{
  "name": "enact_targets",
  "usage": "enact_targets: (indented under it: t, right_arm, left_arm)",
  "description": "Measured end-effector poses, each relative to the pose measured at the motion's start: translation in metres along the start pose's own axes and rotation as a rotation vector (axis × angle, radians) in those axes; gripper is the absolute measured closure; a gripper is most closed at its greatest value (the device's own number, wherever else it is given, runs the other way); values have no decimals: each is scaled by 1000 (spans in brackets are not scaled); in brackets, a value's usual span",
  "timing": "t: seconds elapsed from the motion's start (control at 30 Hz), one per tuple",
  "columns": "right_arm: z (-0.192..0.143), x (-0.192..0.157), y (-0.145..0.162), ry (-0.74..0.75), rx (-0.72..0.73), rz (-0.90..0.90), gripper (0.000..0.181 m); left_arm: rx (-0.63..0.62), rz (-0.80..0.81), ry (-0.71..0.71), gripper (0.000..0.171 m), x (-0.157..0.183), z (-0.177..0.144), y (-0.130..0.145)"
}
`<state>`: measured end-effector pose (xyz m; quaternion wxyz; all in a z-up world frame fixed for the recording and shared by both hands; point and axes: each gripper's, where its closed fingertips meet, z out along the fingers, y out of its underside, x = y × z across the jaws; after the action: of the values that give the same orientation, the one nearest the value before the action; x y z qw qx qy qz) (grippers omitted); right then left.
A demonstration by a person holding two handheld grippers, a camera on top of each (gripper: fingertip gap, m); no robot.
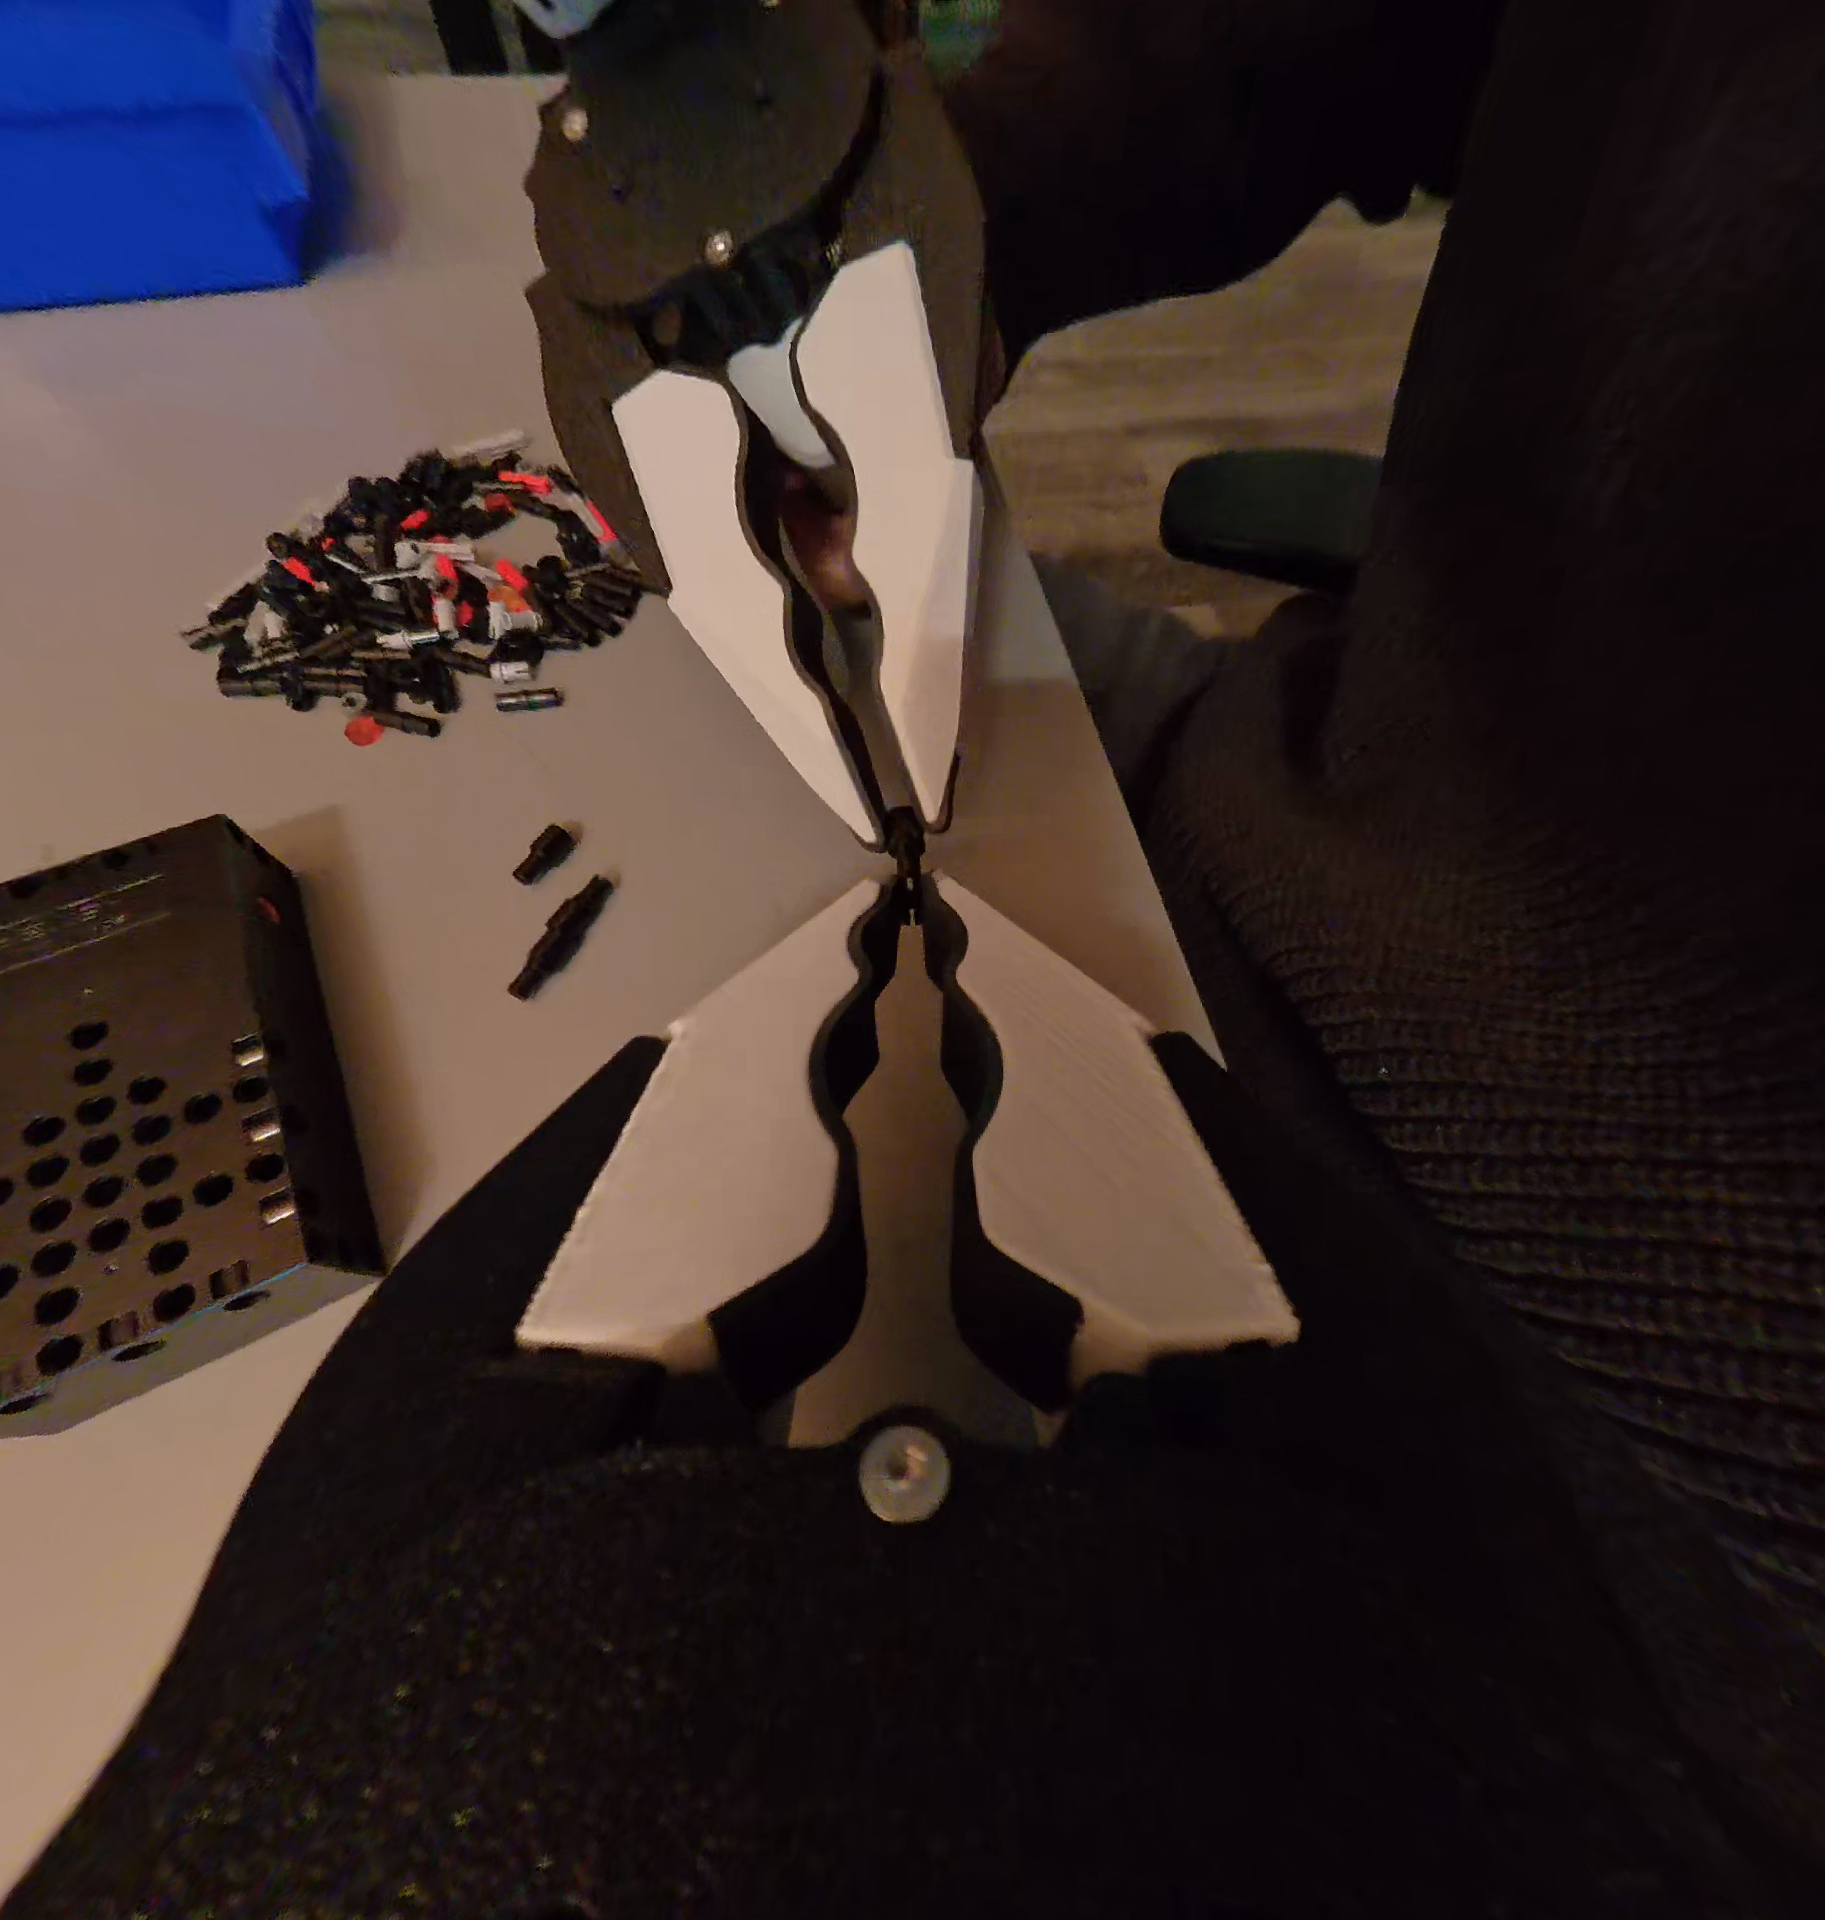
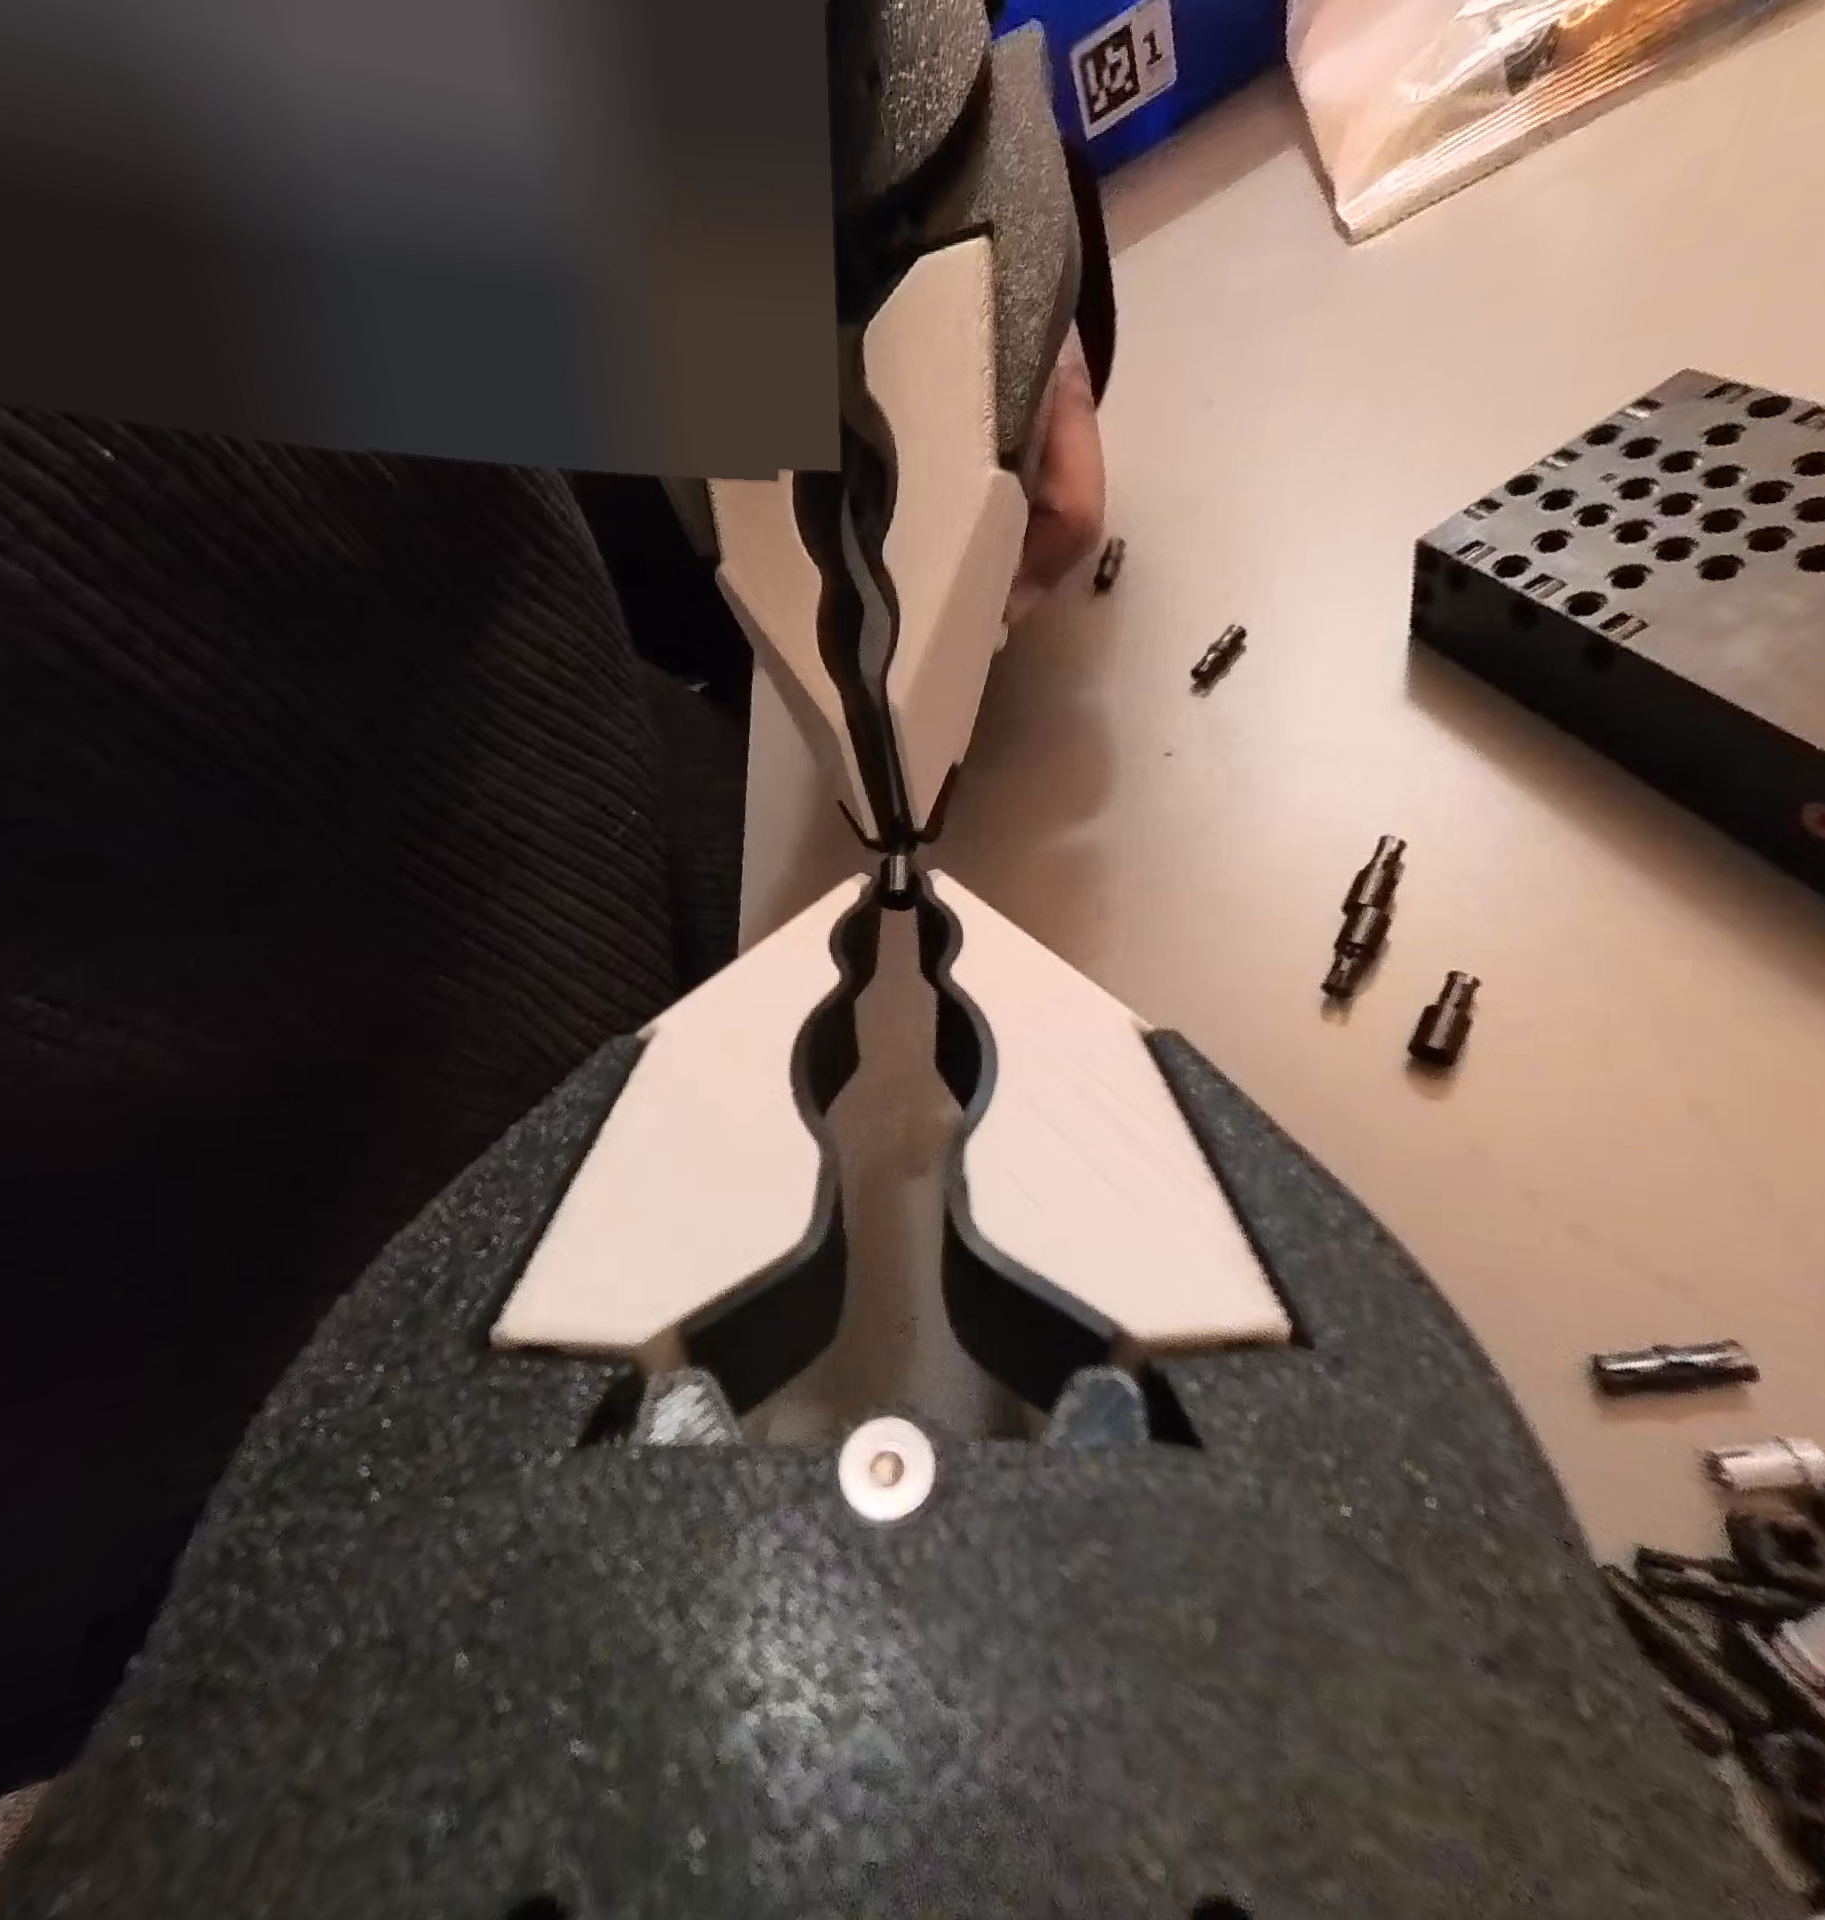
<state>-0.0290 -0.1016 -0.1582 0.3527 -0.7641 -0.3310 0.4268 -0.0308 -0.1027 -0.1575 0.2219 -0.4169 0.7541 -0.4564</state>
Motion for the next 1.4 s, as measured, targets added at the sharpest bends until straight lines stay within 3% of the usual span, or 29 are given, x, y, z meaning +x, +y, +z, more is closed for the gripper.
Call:
enact_targets:
  t: [0.27,0.67,0.9,1.13,1.23,1.4]
  right_arm:
    - [0,0,-2,-25,15,53,175]
    - [3,18,22,162,-173,-103,174]
    - [-9,21,21,260,-141,-96,174]
    - [0,16,28,320,-140,-97,174]
    - [2,17,26,362,-137,-119,174]
    - [5,16,25,366,-135,-133,174]
  left_arm:
    - [-25,1,-6,170,-1,3,3]
    - [-168,2,-41,171,-5,17,21]
    - [-59,-35,-69,171,-11,3,9]
    - [-57,-105,-191,168,-20,-23,22]
    - [-23,-196,-196,147,-14,-37,24]
    - [-20,-330,-338,144,-30,-40,32]
